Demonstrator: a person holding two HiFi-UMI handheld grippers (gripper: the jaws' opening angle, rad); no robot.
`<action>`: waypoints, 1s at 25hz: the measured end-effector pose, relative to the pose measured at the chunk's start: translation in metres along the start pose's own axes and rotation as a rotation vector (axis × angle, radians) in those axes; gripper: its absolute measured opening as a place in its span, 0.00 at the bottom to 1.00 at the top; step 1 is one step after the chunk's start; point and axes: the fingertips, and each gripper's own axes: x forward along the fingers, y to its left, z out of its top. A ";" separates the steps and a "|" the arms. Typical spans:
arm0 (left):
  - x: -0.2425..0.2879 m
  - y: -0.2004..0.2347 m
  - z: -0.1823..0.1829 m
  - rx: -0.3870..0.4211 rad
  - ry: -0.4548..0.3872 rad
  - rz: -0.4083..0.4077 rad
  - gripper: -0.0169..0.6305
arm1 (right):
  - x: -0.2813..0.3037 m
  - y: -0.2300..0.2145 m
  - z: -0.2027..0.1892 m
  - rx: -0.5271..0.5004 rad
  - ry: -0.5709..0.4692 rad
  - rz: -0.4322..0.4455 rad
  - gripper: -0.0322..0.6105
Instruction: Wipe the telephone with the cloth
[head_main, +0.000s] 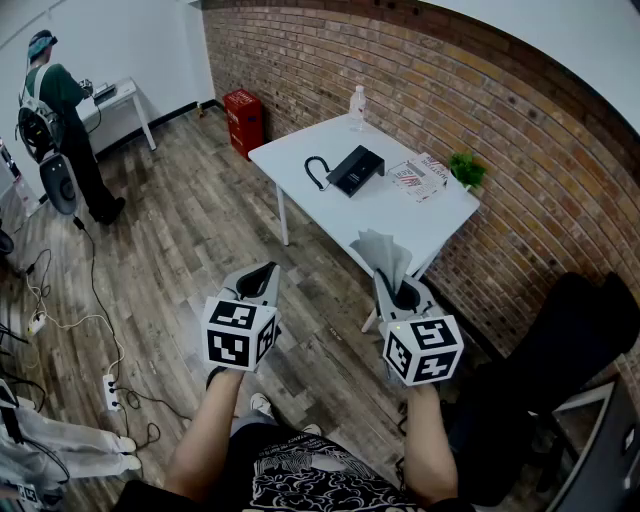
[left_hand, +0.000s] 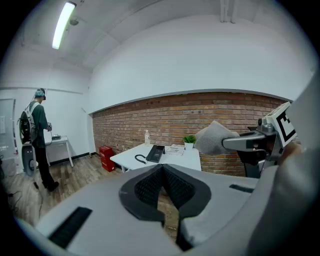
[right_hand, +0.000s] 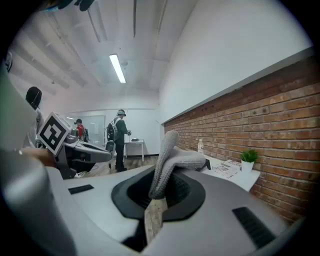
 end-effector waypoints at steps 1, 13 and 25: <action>0.003 0.002 0.000 0.001 0.001 -0.003 0.04 | 0.003 -0.001 -0.001 -0.002 0.005 -0.003 0.07; 0.079 0.062 -0.001 -0.013 0.018 -0.090 0.04 | 0.083 -0.009 -0.009 0.000 0.066 -0.071 0.07; 0.175 0.186 0.027 0.022 0.039 -0.183 0.04 | 0.218 -0.007 0.017 0.051 0.107 -0.180 0.07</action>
